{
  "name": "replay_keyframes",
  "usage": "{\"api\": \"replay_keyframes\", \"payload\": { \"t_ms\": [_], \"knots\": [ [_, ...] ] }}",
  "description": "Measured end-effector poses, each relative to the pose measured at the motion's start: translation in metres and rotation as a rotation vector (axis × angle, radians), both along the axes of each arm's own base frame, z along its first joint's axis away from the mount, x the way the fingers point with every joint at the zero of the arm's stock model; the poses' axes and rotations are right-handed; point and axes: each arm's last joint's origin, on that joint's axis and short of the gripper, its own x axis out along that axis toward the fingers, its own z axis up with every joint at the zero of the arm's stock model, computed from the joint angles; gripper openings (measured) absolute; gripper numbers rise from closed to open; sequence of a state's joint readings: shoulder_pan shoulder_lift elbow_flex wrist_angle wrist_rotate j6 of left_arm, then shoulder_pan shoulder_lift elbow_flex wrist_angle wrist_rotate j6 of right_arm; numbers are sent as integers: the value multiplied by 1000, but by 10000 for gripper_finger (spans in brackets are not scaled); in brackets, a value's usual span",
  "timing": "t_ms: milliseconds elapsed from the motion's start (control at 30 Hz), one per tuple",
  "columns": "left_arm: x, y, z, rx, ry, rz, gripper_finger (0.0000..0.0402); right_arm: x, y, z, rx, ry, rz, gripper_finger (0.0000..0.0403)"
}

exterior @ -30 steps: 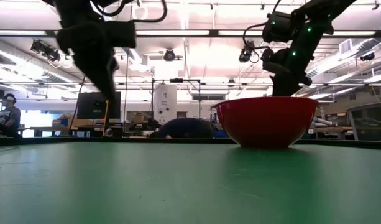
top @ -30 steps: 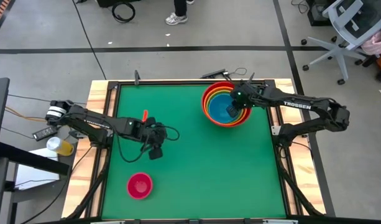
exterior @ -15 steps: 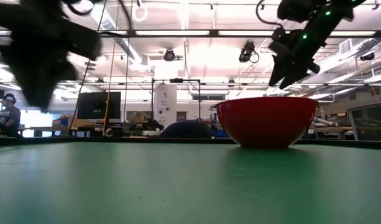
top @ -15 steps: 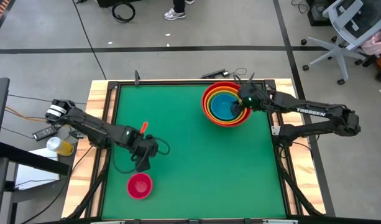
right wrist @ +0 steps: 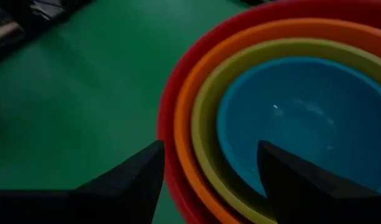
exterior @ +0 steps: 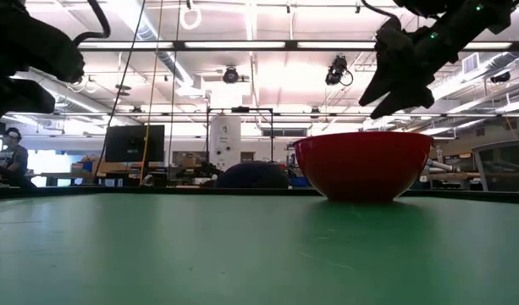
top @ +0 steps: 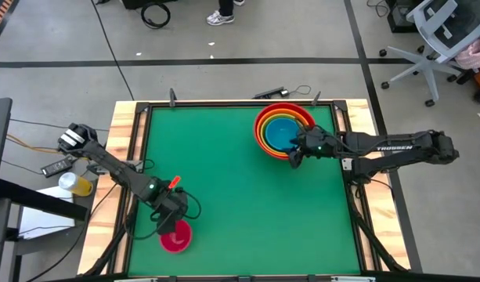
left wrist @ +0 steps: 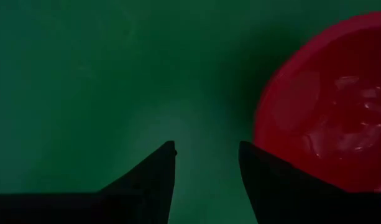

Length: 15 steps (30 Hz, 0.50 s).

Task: Nest bowls inside each other
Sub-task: Stack the pink bowl on top of the blue bowl

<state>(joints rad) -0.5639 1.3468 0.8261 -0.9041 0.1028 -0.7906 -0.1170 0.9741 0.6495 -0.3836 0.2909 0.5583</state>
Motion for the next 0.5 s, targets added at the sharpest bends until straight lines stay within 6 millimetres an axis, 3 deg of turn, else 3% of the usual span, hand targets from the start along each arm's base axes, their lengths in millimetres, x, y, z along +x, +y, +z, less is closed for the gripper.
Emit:
{"api": "replay_keyframes", "payload": {
  "t_ms": [333,500],
  "knots": [
    [8,-9,2,-65,-97,-32,178,3,4,2,-5,-31,22,257],
    [19,-19,-7,-163,-99,-58,165,3,5,2,2,-31,31,257]
  ]
}}
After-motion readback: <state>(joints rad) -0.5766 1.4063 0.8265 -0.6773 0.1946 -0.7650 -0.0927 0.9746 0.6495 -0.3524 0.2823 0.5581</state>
